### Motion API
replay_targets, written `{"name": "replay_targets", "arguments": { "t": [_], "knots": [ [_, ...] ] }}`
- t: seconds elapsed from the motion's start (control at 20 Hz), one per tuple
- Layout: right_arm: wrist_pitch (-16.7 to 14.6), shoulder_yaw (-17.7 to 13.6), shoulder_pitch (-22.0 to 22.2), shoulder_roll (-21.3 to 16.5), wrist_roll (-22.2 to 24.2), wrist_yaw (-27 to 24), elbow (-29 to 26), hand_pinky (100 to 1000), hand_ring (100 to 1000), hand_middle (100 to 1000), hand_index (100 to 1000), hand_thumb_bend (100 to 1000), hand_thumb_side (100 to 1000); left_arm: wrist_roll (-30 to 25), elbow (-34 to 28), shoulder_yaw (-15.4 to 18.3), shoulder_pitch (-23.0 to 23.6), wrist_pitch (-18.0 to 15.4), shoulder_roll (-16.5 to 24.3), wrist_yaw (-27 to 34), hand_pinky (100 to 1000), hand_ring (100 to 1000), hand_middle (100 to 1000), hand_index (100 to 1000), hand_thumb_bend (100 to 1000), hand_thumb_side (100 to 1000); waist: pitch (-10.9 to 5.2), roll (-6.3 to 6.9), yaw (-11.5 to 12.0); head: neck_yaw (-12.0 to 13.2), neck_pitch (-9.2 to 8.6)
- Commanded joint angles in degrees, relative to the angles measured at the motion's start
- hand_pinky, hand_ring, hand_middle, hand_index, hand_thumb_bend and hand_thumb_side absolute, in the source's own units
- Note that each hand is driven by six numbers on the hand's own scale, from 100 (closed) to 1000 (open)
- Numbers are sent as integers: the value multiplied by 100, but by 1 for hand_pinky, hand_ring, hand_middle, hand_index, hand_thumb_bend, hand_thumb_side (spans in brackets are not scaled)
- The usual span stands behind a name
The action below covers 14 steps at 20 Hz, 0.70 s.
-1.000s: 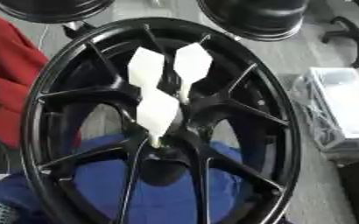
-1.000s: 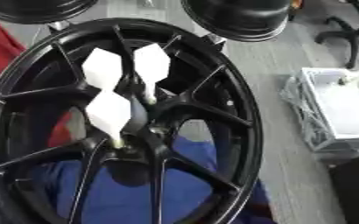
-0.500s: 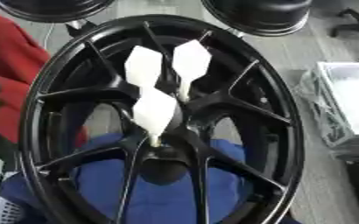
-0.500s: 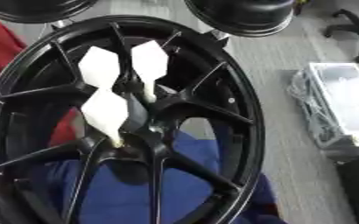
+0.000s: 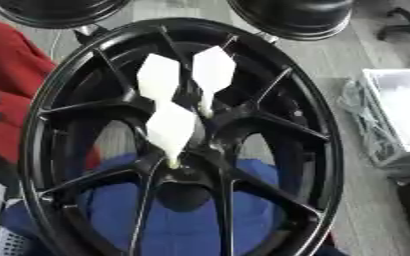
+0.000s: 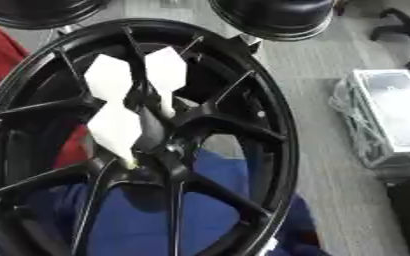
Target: Pull the pin out of the wheel hub.
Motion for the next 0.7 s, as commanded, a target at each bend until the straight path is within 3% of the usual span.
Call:
{"name": "replay_targets", "arguments": {
  "t": [0.05, 0.2, 0.4, 0.55, 0.7],
  "knots": [
    [-298, -18, -84, -165, -291, -332, -55, 882, 882, 802, 842, 100, 744, 13, -123, 27, -52, -26, 36, 22, 703, 744, 595, 640, 360, 599, -141, 18, -1, 11, -7],
    [-1032, 186, -210, -241, -532, -780, -55, 876, 863, 778, 821, 100, 716, -1, -123, 6, -95, -43, 47, 36, 703, 744, 595, 640, 362, 598, -149, 28, 30, -20, -20],
    [-1861, 502, -460, -334, -400, -1352, -55, 879, 846, 755, 801, 100, 698, -43, -123, -37, -165, -67, 65, 61, 703, 745, 595, 639, 364, 596, -151, 28, 83, -60, -32],
    [-2199, 675, -702, -360, -237, -1791, -55, 873, 828, 727, 776, 100, 655, -73, -123, -66, -212, -73, 70, 79, 702, 745, 595, 639, 366, 594, -152, 22, 119, -76, -29],
    [-2289, 744, -963, -354, -185, -2198, -55, 872, 819, 714, 766, 100, 638, -95, -123, -88, -257, -89, 84, 91, 702, 745, 595, 639, 367, 592, -159, 20, 144, -69, -26]
  ]
}}
